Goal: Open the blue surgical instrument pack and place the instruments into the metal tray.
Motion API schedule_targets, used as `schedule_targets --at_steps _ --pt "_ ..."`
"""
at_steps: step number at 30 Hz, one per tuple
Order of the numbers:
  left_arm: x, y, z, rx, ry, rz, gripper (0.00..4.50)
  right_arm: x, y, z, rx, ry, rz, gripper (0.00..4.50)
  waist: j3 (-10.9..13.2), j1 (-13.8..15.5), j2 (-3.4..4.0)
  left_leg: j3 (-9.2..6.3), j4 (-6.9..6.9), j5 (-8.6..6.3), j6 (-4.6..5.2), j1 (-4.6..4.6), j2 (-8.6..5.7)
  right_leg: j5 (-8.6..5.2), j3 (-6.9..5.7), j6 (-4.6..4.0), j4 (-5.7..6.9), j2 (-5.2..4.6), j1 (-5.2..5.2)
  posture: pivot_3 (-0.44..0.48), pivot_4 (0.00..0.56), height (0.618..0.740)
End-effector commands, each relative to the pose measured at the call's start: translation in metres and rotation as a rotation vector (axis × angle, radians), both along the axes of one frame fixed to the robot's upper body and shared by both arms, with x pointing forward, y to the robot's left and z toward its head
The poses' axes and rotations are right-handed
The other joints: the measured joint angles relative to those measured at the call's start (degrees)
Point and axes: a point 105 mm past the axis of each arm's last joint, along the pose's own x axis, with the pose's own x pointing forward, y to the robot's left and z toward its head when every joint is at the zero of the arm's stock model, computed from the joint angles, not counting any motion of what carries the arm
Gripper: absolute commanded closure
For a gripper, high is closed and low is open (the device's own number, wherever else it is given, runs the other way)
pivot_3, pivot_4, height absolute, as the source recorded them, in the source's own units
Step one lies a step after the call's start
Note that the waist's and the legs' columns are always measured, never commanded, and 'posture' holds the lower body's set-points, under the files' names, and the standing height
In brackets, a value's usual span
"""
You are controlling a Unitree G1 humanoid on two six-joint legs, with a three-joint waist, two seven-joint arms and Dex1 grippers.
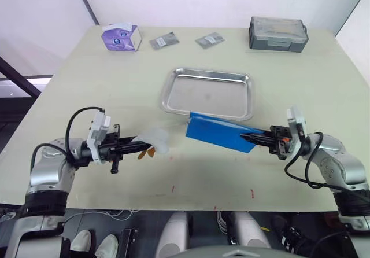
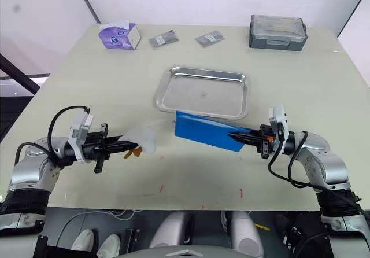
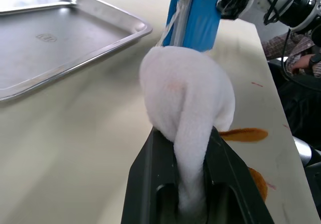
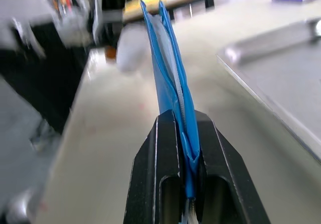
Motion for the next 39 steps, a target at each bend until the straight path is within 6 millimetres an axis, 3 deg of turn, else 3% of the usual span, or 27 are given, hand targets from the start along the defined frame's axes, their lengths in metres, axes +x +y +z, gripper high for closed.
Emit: schedule_targets --at_steps 1,7,10,21,23,25,26,33,35,39 --pt "-0.007 0.0 0.0 0.003 0.006 -0.005 4.48 0.0 0.001 0.038 0.161 -0.049 -0.001 4.5 0.0 0.0 0.01 0.0 -0.01 0.0 0.0 0.0 0.01 0.0 0.01 0.0 0.01 -0.01 -0.01 0.0 0.15 0.738" --pt "-0.009 0.001 0.001 0.013 0.009 -0.001 4.48 0.0 0.01 0.055 0.306 -0.007 0.005 4.5 0.0 0.1 0.01 -0.01 -0.02 0.0 0.0 0.0 0.01 0.0 -0.01 0.0 0.0 -0.02 -0.01 0.0 0.15 0.738" --pt "-0.011 0.002 0.001 0.023 0.017 -0.005 4.48 0.0 0.015 0.056 0.291 -0.015 0.013 4.5 0.0 0.1 0.02 -0.01 -0.02 0.0 0.0 0.0 0.01 0.0 0.0 0.0 0.01 -0.02 -0.01 0.0 0.15 0.738" --pt "-0.007 0.034 -0.002 0.242 0.075 0.03 4.48 -0.004 0.032 0.012 -0.123 -0.231 0.086 4.5 0.0 0.0 0.03 0.03 -0.03 0.0 0.0 0.0 -0.05 0.0 -0.01 0.0 0.01 0.05 -0.03 0.0 0.15 0.738" --pt "-0.014 0.035 -0.006 0.278 0.134 -0.009 4.48 -0.004 0.034 0.006 -0.17 -0.272 0.091 4.5 0.0 0.0 0.03 0.03 -0.03 0.0 0.0 0.0 -0.08 0.0 -0.02 0.0 -0.01 0.05 -0.03 0.0 0.15 0.738" --pt "-0.017 0.034 -0.01 0.297 0.168 -0.028 3.56 -0.003 0.035 0.003 -0.197 -0.311 0.099 4.5 0.1 0.0 0.06 0.06 -0.04 0.0 0.0 0.01 -0.08 0.0 0.01 0.0 -0.01 0.05 -0.04 0.0 0.15 0.738" --pt "-0.018 0.034 -0.01 0.301 0.175 -0.031 3.35 -0.003 0.036 0.002 -0.204 -0.321 0.103 4.5 0.1 0.0 0.07 0.06 -0.04 0.0 0.0 0.0 -0.07 0.0 0.01 0.0 0.0 0.05 -0.04 0.0 0.15 0.738" --pt "-0.023 0.043 0.0 0.339 0.247 -0.015 0.05 -0.009 0.03 -0.009 -0.249 -0.346 0.118 4.5 0.2 0.0 0.02 0.04 -0.04 0.0 0.0 0.0 -0.02 -0.01 -0.01 0.0 0.01 0.07 -0.04 0.0 0.15 0.738" --pt "-0.019 0.048 0.006 0.357 0.216 -0.004 0.05 -0.01 0.03 -0.011 -0.247 -0.344 0.118 4.5 0.2 0.0 0.03 0.04 -0.04 0.0 0.0 0.01 -0.02 -0.01 -0.01 0.0 0.01 0.06 -0.04 0.0 0.15 0.738" --pt "-0.002 0.043 0.038 0.261 0.128 0.018 0.05 -0.011 0.031 -0.012 -0.244 -0.336 0.116 4.5 0.3 0.1 -0.02 0.05 -0.03 0.0 0.0 0.0 -0.05 -0.01 -0.01 0.0 0.01 0.07 -0.04 0.0 0.15 0.738"
